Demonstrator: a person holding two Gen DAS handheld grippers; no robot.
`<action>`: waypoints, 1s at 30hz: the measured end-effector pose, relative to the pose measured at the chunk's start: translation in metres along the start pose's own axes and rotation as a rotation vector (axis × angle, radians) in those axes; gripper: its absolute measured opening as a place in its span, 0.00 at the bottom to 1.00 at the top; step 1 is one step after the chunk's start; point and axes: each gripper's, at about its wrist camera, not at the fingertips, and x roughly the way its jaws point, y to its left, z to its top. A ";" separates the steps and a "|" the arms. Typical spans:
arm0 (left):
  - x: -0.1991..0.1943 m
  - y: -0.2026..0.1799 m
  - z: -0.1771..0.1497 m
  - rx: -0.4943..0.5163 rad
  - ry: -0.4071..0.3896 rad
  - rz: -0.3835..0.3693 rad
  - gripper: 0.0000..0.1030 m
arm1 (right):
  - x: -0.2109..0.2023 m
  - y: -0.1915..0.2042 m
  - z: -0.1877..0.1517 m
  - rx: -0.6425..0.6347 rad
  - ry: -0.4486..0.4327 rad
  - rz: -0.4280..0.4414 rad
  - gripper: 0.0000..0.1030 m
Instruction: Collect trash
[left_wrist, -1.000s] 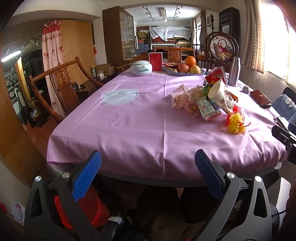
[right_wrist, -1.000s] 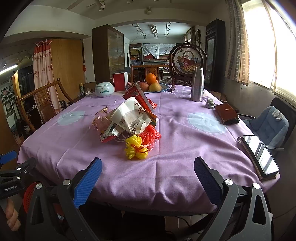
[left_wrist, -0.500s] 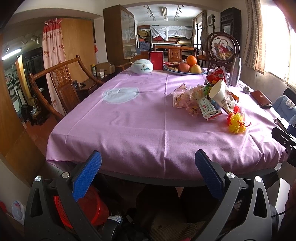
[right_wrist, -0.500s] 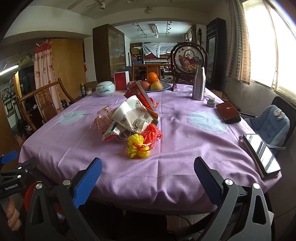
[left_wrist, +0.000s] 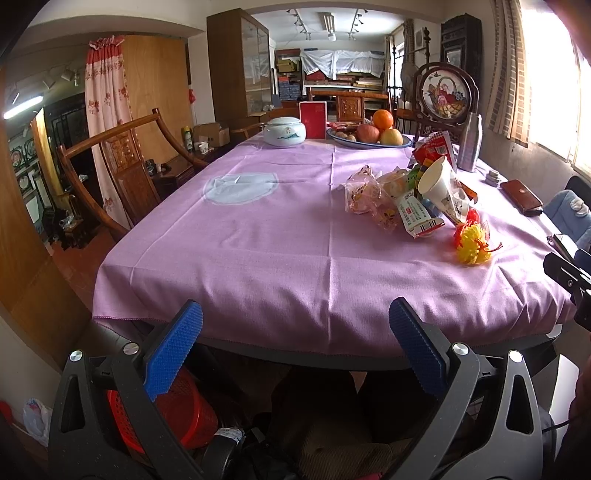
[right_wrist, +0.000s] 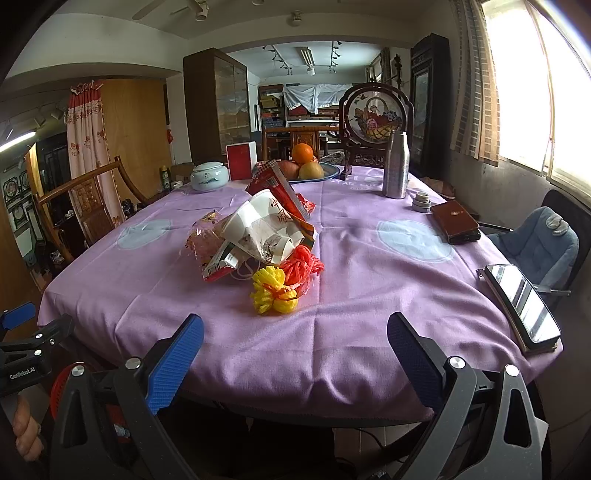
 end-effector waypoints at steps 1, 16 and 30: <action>0.000 0.000 0.000 0.000 0.001 0.000 0.94 | 0.000 0.000 0.000 0.000 0.001 0.000 0.95; 0.003 0.002 -0.004 -0.008 0.010 0.000 0.94 | 0.000 0.000 0.000 0.000 0.001 0.001 0.95; 0.004 0.005 -0.003 -0.014 0.024 0.002 0.94 | 0.004 -0.006 -0.003 0.006 0.009 -0.001 0.95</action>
